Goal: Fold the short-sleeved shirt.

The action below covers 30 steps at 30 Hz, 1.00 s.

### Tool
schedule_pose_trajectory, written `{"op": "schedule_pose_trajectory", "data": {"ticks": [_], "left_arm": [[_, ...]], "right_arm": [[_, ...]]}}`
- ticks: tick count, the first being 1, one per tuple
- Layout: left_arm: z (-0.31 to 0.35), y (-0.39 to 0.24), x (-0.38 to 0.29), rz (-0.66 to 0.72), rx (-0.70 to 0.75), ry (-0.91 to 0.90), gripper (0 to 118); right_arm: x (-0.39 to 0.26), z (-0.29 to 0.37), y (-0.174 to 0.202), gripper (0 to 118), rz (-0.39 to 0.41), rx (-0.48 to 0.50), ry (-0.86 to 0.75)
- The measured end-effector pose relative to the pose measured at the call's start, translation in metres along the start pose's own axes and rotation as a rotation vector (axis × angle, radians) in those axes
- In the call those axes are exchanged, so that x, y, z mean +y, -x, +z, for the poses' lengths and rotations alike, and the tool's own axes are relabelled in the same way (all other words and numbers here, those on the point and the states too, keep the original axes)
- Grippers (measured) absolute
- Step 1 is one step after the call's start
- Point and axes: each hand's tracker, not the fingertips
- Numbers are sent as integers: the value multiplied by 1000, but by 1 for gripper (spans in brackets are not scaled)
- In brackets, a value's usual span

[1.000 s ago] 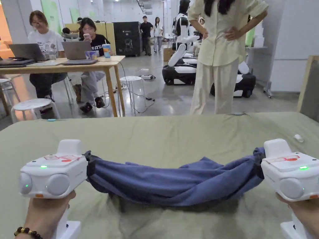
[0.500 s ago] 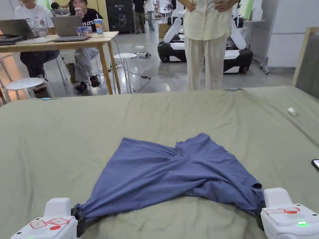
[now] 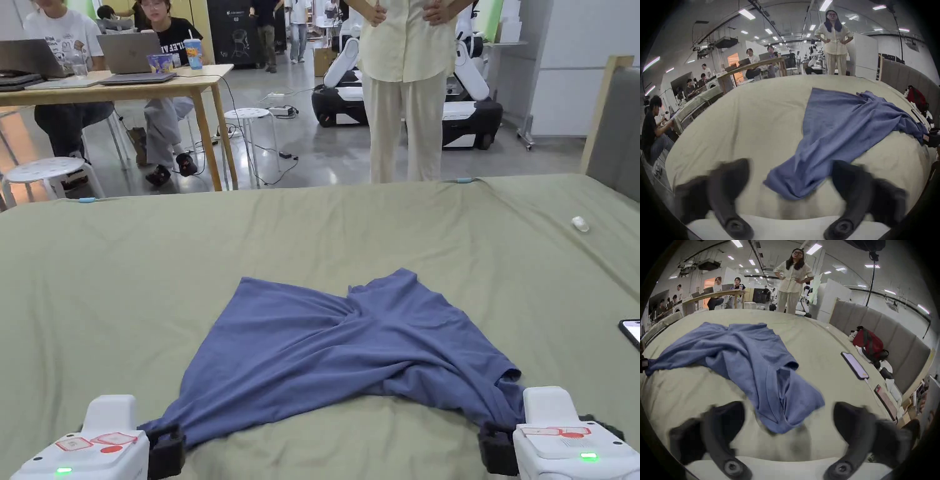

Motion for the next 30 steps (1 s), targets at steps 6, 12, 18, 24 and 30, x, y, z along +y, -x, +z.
{"op": "schedule_pose_trajectory", "data": {"ticks": [6,12,18,24,30], "left_arm": [[31,0,39,23,7,-110,78],[22,-6,51,8,31,-98,0],[5,-3,34,32,50,-10,32],[-21,8,11,44,40,113,91],[-33,12,-10,51,7,154,37]], "right_arm": [[27,28,-4,77,-7,52,-131],[45,32,7,0,-16,67,-170],[49,24,17,0,-4,92,-169],[46,28,26,0,8,116,-159],[42,21,28,0,19,119,-136]]}}
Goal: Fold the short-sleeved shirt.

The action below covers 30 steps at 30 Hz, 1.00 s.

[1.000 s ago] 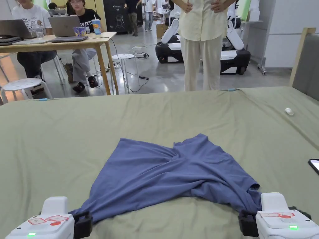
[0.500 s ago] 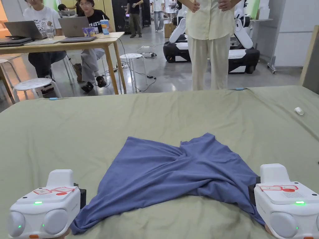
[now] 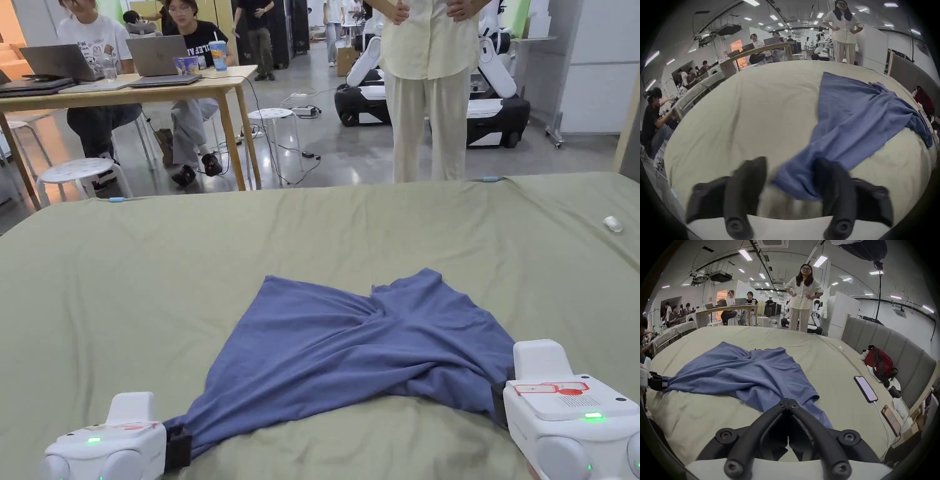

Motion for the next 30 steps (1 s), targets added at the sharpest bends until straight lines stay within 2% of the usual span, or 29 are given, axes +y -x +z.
{"op": "schedule_pose_trajectory", "data": {"ticks": [2,3,6,12,16,19,21,22,23,24,25,26,27,30], "left_arm": [[-1,-2,-2,61,-87,9,12],[-1,-2,-2,60,-77,6,2],[-1,-16,0,-18,-6,-5,2],[5,-16,9,-9,-2,-20,2],[5,-15,16,-9,-2,-14,2],[4,-16,23,-19,3,-10,2],[1,-17,31,-29,16,0,2],[-1,-19,35,-35,20,3,2],[-3,-19,40,-34,21,4,2],[-5,-21,44,-33,22,7,2],[-5,-22,48,-33,22,7,2],[-4,-24,50,-33,20,1,2],[-5,-25,52,-33,18,-2,2],[-7,-27,54,-29,9,-2,2]], "right_arm": [[-2,-8,0,0,3,-2,7],[-2,-9,0,0,5,-3,8],[1,-9,0,0,8,-5,14],[24,-33,-3,0,23,-2,17],[59,-81,-8,0,14,27,40],[97,-123,-13,0,-11,93,88],[121,-159,-18,1,-12,79,124],[133,-180,-19,9,16,69,150],[142,-197,-21,29,14,71,165],[151,-216,-22,70,33,59,200],[158,-225,-23,89,51,62,247],[163,-241,-25,95,63,61,278],[166,-251,-25,91,74,59,291],[166,-295,-33,90,8,82,369]]}}
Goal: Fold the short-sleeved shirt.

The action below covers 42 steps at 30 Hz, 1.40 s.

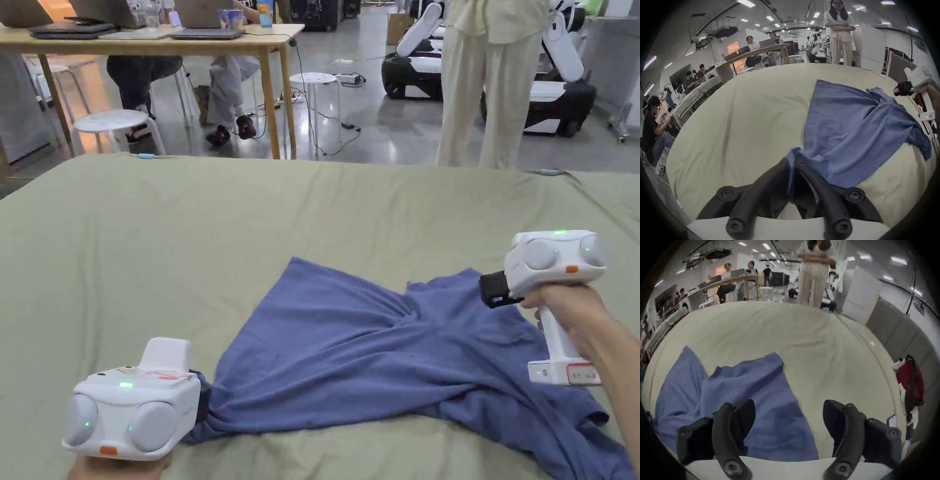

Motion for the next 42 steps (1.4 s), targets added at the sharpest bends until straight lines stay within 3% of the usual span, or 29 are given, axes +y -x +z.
{"op": "schedule_pose_trajectory", "data": {"ticks": [2,6,10,11,13,14,17,19,22,27,31,35,38,42], "left_arm": [[-2,-1,0,5,-2,5,2],[-5,0,0,10,-2,14,2],[-8,0,-2,-4,7,24,2],[-9,0,-2,-3,9,26,2],[-12,-1,-1,-3,8,27,2],[-13,-2,0,-3,9,29,2],[-14,-6,11,2,16,16,2],[-12,-10,28,5,23,-15,2],[1,-18,68,-23,35,-113,2],[25,-28,158,-60,92,-268,2],[25,-41,236,-109,162,-355,2],[51,-55,305,-68,134,-401,2],[68,-66,353,-115,220,-469,2],[84,-55,419,-14,215,-500,2]], "right_arm": [[2,-22,-5,89,-20,-16,67],[-12,-33,0,80,23,-28,97],[-22,-18,4,77,-11,-27,94],[-22,-21,6,69,1,-12,96],[-21,-11,15,19,59,-18,75],[-22,-6,20,1,90,-60,58],[-26,14,31,1,67,-61,-4],[-29,40,38,1,55,-111,-92],[-23,82,42,1,59,-90,-210],[31,125,31,1,88,-175,-371],[71,177,17,1,71,-243,-479],[112,224,1,1,66,-315,-581],[147,259,-10,1,45,-354,-650],[190,302,-23,1,36,-403,-740]]}}
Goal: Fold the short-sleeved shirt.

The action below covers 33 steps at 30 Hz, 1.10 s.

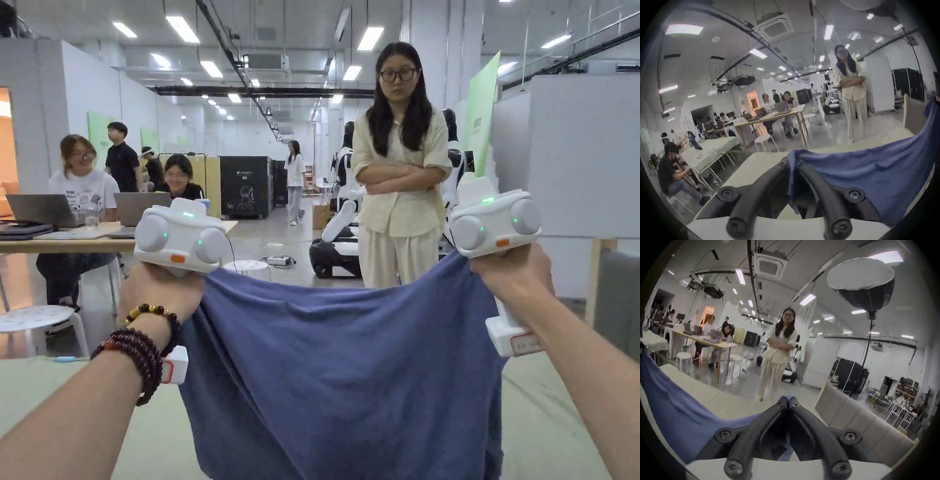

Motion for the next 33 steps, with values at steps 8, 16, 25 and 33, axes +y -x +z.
{"op": "schedule_pose_trajectory", "data": {"ticks": [8,16,25,33], "left_arm": [[-11,24,61,-16,82,-64,2],[-12,24,66,6,65,-83,2],[-15,3,28,-12,30,-57,2],[-40,-7,-44,-32,-7,46,2]], "right_arm": [[77,-5,-35,1,-43,-32,-81],[82,0,-47,1,-55,-60,-104],[34,-14,-33,1,-44,-22,-48],[-28,-30,-15,1,-30,18,51]]}}
